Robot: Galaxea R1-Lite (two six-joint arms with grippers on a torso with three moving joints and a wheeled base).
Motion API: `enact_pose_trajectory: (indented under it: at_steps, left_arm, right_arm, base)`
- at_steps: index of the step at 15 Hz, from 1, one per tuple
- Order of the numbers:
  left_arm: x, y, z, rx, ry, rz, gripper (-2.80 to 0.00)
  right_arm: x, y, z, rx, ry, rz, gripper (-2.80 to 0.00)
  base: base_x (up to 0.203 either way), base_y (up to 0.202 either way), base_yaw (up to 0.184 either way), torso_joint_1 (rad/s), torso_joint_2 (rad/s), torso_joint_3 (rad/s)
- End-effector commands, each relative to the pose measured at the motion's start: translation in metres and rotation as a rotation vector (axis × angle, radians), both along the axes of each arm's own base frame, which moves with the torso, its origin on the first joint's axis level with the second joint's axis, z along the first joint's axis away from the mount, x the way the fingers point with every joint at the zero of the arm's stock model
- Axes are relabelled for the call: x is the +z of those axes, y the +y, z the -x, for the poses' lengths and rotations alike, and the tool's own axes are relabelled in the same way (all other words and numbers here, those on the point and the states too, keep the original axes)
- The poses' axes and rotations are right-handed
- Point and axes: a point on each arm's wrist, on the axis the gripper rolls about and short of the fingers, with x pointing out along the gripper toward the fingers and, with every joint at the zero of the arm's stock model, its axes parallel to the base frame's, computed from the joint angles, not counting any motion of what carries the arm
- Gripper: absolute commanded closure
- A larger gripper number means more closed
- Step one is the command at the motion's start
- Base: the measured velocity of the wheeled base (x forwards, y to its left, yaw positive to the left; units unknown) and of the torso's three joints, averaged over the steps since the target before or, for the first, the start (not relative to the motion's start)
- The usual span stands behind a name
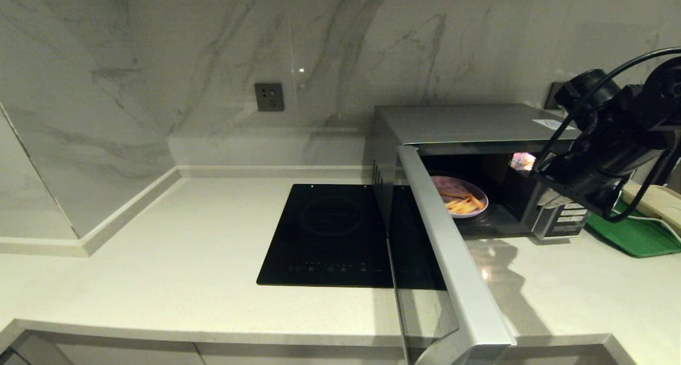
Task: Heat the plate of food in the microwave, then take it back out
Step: Open the microwave oven, then take the plate out of the microwave
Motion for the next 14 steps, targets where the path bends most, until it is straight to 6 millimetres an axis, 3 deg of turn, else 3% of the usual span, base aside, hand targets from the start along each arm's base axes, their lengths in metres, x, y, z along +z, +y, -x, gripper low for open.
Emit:
enact_pose_trajectory:
  at_steps: [1,3,4,5,8,14]
  left_arm:
    - [0.000,0.000,0.000,0.001,-0.001,0.001,0.00]
    - [0.000,0.000,0.000,0.000,-0.001,0.001,0.00]
    - [0.000,0.000,0.000,0.000,-0.001,0.001,0.00]
    - [0.000,0.000,0.000,0.000,-0.001,0.001,0.00]
    - [0.000,0.000,0.000,0.000,-0.001,0.001,0.00]
    - [0.000,0.000,0.000,0.002,-0.001,0.001,0.00]
  right_arm:
    - [-0.005,-0.001,-0.005,-0.007,0.017,0.002,0.00]
    - [-0.005,-0.001,-0.007,0.002,0.012,0.005,0.00]
    - [-0.004,0.000,-0.008,0.004,0.009,0.006,-2.52]
    - [-0.003,0.000,-0.009,0.005,0.001,0.005,-2.80]
    - [-0.011,0.002,-0.018,0.030,0.022,-0.052,-2.80]
    - [-0.061,0.006,-0.051,-0.006,0.110,-0.113,-2.80]
  base:
    - [0.000,0.000,0.000,0.000,0.00,0.000]
    - [0.000,0.000,0.000,0.000,0.00,0.000]
    - [0.000,0.000,0.000,0.000,0.00,0.000]
    - [0.000,0.000,0.000,0.000,0.00,0.000]
    - [0.000,0.000,0.000,0.000,0.00,0.000]
    - [0.000,0.000,0.000,0.000,0.00,0.000]
